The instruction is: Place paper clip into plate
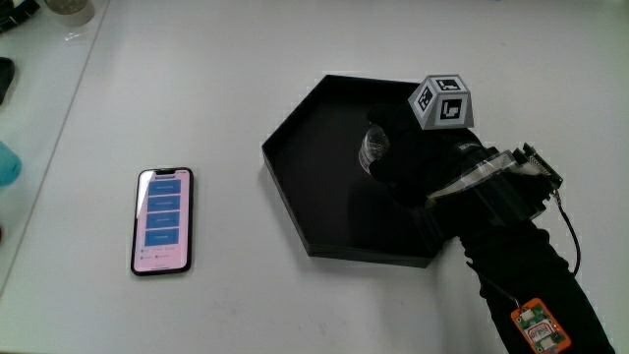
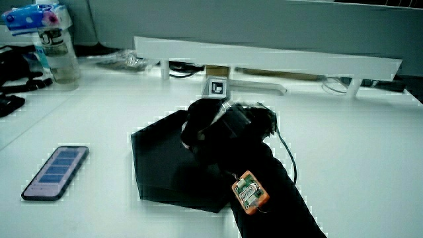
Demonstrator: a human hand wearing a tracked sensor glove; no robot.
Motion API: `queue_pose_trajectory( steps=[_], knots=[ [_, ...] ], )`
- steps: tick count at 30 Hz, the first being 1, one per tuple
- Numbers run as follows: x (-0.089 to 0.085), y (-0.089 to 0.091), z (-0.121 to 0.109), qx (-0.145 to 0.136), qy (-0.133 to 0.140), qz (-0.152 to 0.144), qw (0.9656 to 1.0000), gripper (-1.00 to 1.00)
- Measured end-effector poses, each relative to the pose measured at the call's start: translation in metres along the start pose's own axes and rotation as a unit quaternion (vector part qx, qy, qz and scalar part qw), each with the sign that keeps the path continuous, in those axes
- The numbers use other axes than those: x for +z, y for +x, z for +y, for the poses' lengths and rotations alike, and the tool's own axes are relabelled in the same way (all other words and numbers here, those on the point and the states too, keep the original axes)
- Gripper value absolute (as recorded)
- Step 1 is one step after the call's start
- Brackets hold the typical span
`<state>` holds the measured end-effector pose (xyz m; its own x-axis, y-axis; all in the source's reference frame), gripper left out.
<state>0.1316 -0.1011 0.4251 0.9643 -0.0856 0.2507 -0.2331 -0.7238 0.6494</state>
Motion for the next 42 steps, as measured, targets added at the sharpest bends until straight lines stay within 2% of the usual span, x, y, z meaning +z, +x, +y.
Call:
queue_pose_trajectory(
  steps=[1,3,4,8,11,12,13,15,19,20,24,25,26,28,30,33,34,35,37,39,40,42],
  knots=[
    [-0.005,-0.002,0.003,-0.020,-0.003,-0.022,0.9996,0.00],
    [-0.015,-0.002,0.011,-0.041,-0.023,-0.041,0.9981,0.00],
    [-0.018,-0.002,0.011,-0.039,-0.029,-0.034,0.9983,0.00],
    [-0.025,0.003,0.015,-0.046,-0.038,-0.035,0.9976,0.00],
    [-0.028,0.005,0.017,-0.052,-0.033,-0.033,0.9976,0.00],
    [-0.030,0.006,0.019,-0.057,-0.043,-0.033,0.9969,0.00],
    [-0.032,0.007,0.020,-0.061,-0.034,-0.039,0.9968,0.00],
    [-0.036,0.008,0.022,-0.060,-0.044,-0.034,0.9966,0.00],
    [-0.048,0.009,0.027,-0.069,-0.047,-0.044,0.9955,0.00],
    [-0.050,0.008,0.028,-0.066,-0.056,-0.043,0.9954,0.00],
    [-0.058,0.007,0.032,-0.079,-0.057,-0.064,0.9932,0.00],
    [-0.060,0.007,0.031,-0.073,-0.060,-0.057,0.9939,0.00],
    [-0.064,0.009,0.034,-0.080,-0.070,-0.063,0.9924,0.00],
    [-0.061,0.007,0.031,-0.079,-0.055,-0.054,0.9939,0.00],
    [-0.063,0.004,0.032,-0.076,-0.058,-0.065,0.9933,0.00],
    [-0.064,0.005,0.032,-0.082,-0.064,-0.052,0.9932,0.00],
    [-0.064,0.005,0.033,-0.081,-0.062,-0.057,0.9931,0.00],
    [-0.062,0.004,0.033,-0.085,-0.055,-0.061,0.9930,-0.07],
    [-0.065,0.006,0.035,-0.087,-0.064,-0.060,0.9924,-0.20],
    [-0.066,0.005,0.038,-0.081,-0.067,-0.049,0.9933,-0.33],
    [-0.068,0.002,0.040,-0.063,-0.076,-0.041,0.9942,-0.40],
    [-0.069,-0.005,0.042,-0.072,-0.080,-0.065,0.9920,-0.53]
  ],
)
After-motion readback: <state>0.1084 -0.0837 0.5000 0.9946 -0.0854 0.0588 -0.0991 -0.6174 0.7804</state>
